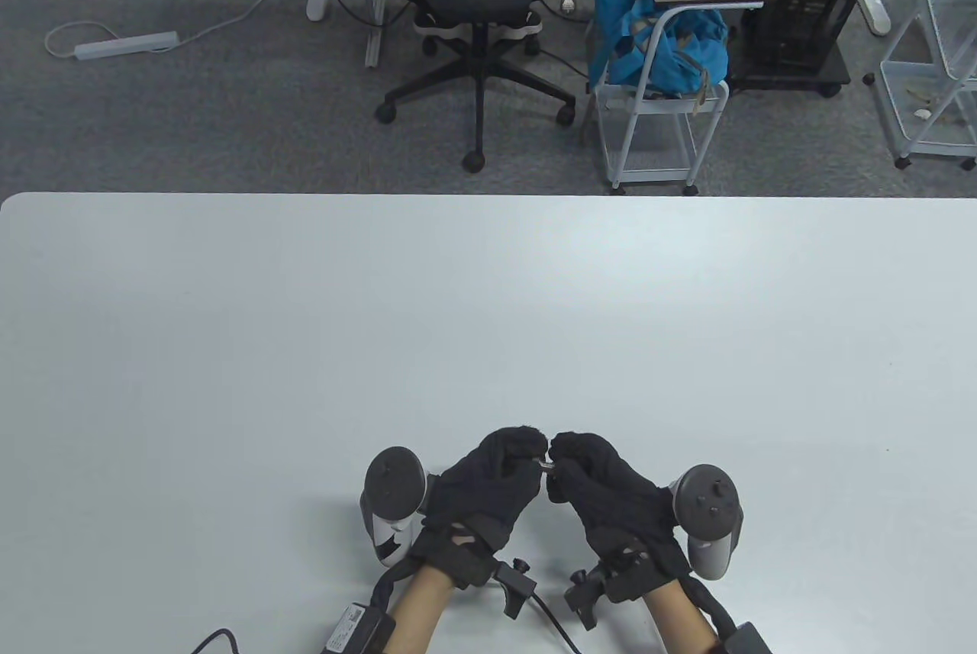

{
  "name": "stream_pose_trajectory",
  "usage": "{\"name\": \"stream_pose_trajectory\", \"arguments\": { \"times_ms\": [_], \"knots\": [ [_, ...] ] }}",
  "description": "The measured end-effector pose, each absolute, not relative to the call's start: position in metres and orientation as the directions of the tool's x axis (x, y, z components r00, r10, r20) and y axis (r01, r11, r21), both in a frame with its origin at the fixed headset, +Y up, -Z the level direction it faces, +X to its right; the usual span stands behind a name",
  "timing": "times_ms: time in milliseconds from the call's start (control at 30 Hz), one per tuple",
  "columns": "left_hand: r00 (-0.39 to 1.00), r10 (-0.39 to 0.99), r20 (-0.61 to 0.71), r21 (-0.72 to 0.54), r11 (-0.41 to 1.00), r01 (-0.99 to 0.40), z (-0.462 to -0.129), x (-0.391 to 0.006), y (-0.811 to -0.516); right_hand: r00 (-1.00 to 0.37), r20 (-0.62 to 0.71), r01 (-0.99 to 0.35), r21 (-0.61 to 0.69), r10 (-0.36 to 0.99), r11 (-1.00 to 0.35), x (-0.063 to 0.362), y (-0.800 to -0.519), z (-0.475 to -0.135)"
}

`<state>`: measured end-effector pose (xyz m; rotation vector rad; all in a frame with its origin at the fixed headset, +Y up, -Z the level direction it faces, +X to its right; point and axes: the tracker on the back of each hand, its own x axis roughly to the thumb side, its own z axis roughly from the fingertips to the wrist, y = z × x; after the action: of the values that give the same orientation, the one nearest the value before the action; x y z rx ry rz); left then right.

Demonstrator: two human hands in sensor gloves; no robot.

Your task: Unscrew nut from screw

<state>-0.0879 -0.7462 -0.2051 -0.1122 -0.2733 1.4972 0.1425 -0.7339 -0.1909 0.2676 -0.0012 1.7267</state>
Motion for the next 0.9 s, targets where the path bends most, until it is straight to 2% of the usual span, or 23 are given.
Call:
{"name": "stream_pose_trajectory", "arguments": {
  "times_ms": [100, 367, 600, 900],
  "knots": [
    [0.036, 0.994, 0.104, -0.224, 0.059, -0.973, -0.205, -0.089, -0.747, -0.122, 0.158, -0.969, 0.194, 0.980, -0.152, 0.142, -0.734, -0.192],
    [0.048, 0.991, 0.122, -0.229, 0.075, -0.971, -0.205, -0.088, -0.746, -0.117, 0.038, -0.973, 0.195, 0.992, -0.122, 0.144, -0.747, -0.193],
    [0.075, 0.987, 0.146, -0.245, 0.109, -0.963, -0.205, -0.086, -0.746, -0.158, 0.088, -0.972, 0.164, 0.984, -0.171, 0.142, -0.741, -0.191],
    [0.094, 0.986, 0.139, -0.238, 0.125, -0.963, -0.205, -0.085, -0.747, -0.150, 0.129, -0.973, 0.157, 0.980, -0.170, 0.143, -0.736, -0.192]
  ]
}}
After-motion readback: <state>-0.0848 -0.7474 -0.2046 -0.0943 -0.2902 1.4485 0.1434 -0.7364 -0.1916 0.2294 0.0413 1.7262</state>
